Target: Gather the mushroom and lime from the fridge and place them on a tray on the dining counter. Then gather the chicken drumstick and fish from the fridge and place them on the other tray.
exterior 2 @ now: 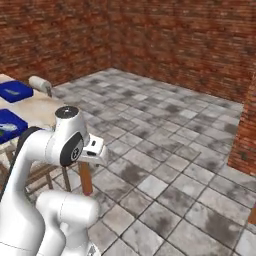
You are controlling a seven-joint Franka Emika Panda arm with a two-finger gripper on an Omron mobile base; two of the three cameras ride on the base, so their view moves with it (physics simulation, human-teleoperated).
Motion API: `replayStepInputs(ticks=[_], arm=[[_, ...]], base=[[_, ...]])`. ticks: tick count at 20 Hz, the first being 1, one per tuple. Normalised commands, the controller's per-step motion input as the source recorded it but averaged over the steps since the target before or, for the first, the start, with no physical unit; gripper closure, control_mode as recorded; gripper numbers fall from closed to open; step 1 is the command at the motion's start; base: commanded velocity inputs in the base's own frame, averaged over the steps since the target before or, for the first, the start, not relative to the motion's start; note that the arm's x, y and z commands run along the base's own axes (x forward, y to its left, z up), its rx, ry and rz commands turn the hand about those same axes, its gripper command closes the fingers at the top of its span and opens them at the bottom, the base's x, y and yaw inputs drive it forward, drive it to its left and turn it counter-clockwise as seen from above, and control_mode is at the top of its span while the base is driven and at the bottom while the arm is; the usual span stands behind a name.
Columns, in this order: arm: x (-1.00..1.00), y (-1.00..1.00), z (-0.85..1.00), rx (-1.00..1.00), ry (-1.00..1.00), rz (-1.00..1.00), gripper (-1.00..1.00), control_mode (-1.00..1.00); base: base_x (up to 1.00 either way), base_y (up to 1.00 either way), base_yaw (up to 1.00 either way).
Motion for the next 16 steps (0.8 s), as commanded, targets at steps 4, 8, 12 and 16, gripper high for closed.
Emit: replayStepInputs(ticks=[4,8,12,16], arm=[[0.0,0.0,0.0,0.0,0.0,0.0,-1.0,1.0],[0.0,0.0,0.0,0.0,0.0,0.0,-1.0,1.0],[0.0,0.0,0.0,0.0,0.0,0.0,-1.0,1.0],[0.0,0.0,0.0,0.0,0.0,0.0,-1.0,1.0]], base=[[0.0,0.06,-1.0],[0.0,0.07,-1.0],[0.0,0.08,-1.0],[0.0,0.08,-1.0]])
